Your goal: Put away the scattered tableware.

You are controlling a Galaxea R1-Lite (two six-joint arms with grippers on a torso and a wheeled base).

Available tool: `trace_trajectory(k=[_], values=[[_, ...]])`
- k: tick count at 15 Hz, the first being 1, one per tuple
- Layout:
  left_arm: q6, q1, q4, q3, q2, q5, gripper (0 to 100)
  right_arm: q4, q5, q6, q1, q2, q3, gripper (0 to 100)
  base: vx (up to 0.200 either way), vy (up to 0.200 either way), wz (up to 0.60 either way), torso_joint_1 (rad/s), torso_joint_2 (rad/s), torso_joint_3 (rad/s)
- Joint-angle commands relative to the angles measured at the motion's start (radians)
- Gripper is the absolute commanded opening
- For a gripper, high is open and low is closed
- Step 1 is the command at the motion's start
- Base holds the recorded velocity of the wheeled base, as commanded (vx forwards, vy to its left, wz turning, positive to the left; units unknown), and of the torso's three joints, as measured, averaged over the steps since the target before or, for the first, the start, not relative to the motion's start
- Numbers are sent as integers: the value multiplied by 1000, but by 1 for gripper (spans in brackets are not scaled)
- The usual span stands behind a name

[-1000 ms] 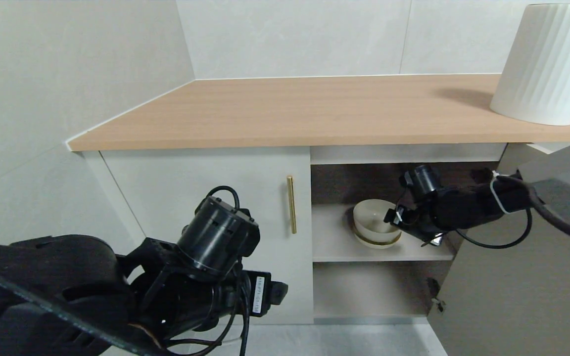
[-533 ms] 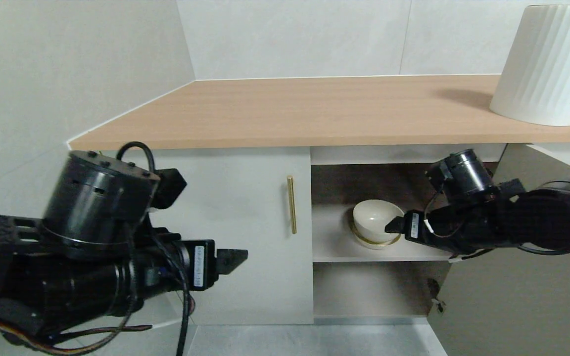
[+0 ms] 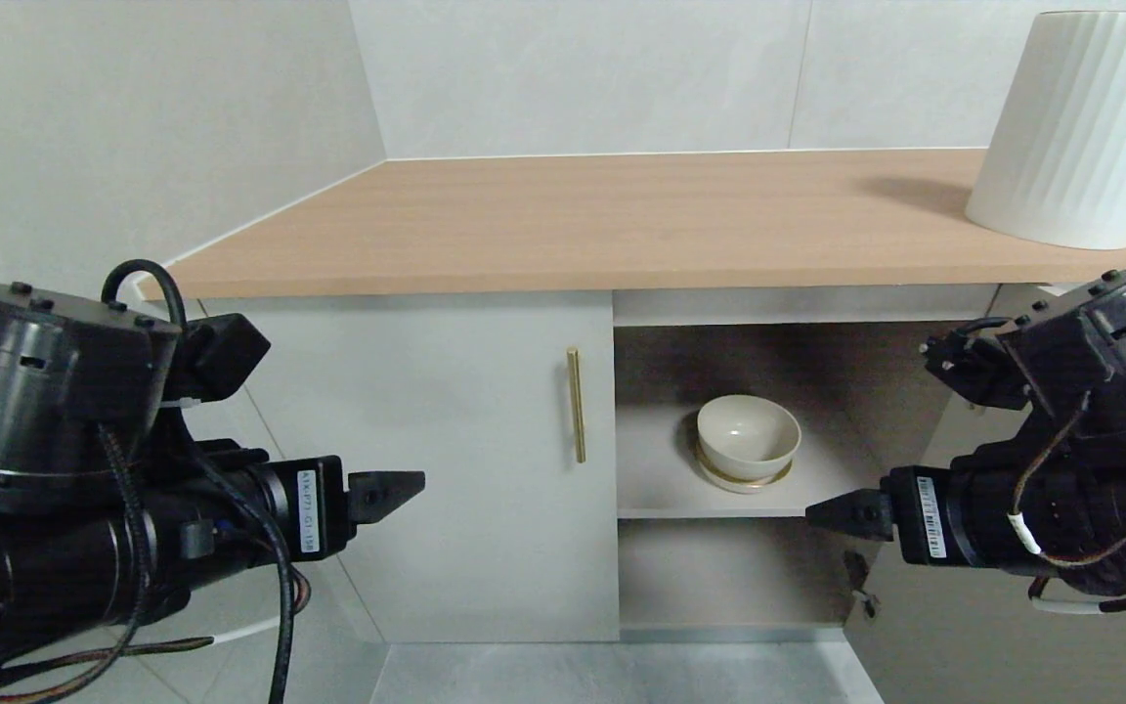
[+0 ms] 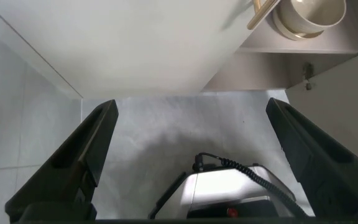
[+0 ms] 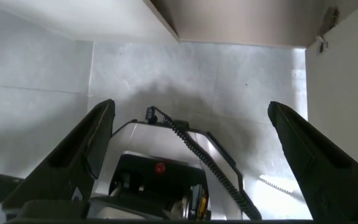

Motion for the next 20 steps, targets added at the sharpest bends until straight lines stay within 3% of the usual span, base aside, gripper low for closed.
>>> trace_trajectory(k=[1, 5, 20], values=[[0, 0, -2, 4, -2, -1, 100, -3, -2, 0, 5, -26, 15, 100, 0, 0, 0, 0, 0, 0], [0, 0, -2, 10, 11, -1, 100, -1, -8, -2, 5, -21, 18, 100, 0, 0, 0, 0, 0, 0], [0, 0, -2, 10, 20, -2, 100, 4, -22, -5, 7, -26, 29, 100, -200, 0, 0, 3, 2, 1]])
